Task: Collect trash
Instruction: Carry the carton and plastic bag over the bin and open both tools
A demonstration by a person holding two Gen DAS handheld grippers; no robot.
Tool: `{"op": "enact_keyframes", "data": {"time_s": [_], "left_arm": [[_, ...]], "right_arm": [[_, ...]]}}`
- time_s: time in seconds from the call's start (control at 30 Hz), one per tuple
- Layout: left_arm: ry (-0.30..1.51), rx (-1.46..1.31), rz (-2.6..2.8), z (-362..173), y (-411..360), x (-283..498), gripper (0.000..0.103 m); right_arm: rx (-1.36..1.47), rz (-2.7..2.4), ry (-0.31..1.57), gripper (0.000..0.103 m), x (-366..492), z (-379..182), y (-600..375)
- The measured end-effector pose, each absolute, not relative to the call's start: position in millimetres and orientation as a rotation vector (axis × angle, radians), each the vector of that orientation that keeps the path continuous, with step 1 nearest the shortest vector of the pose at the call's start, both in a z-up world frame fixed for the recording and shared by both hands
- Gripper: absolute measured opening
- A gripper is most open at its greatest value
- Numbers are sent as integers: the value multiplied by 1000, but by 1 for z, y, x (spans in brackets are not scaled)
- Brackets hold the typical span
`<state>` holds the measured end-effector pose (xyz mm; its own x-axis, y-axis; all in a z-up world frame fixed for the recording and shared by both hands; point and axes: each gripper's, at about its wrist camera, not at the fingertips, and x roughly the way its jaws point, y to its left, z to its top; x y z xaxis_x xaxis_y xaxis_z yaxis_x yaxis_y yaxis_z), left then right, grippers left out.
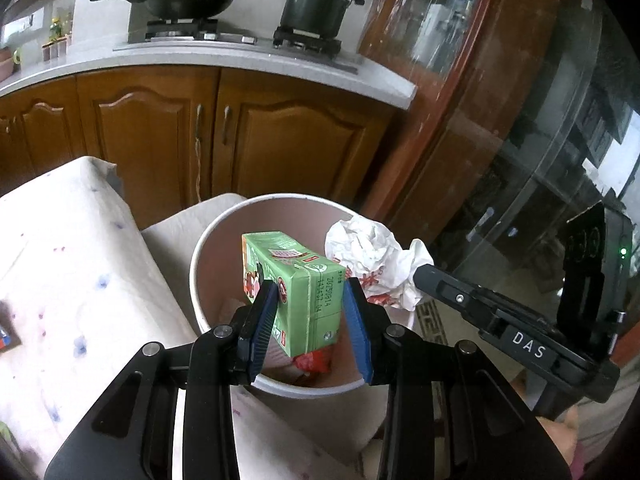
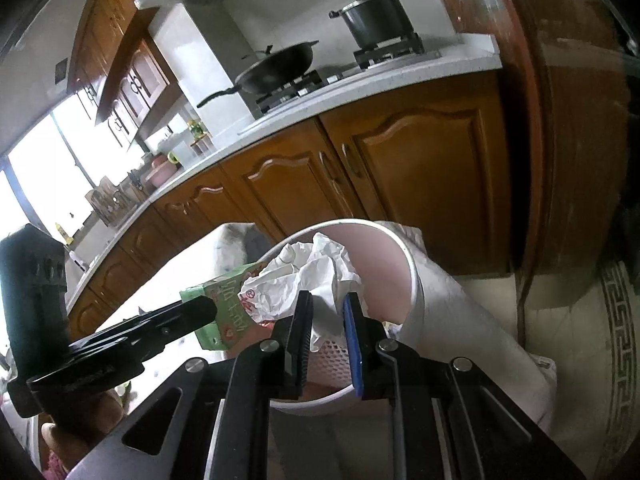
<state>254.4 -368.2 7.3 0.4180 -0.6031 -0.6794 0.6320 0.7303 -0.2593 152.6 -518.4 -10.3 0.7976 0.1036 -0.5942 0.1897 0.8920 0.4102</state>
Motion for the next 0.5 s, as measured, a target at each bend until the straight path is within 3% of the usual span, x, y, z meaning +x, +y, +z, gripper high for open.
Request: {"op": "enact_keyframes", "data": {"time_s": [0.17, 0.3, 0.4, 0.5], "left_arm": [[863, 56, -789, -1, -374, 258, 34], [889, 58, -801, -5, -376, 258, 36], [899, 49, -805, -7, -375, 258, 45], [899, 48, -799, -7, -372, 256, 47]], "right_arm": [[477, -50, 671, 17, 158, -17, -521], [508, -49, 674, 29, 160, -20, -528], [526, -43, 672, 40, 160, -22, -530], [537, -34, 662, 46, 158, -21, -531]]}}
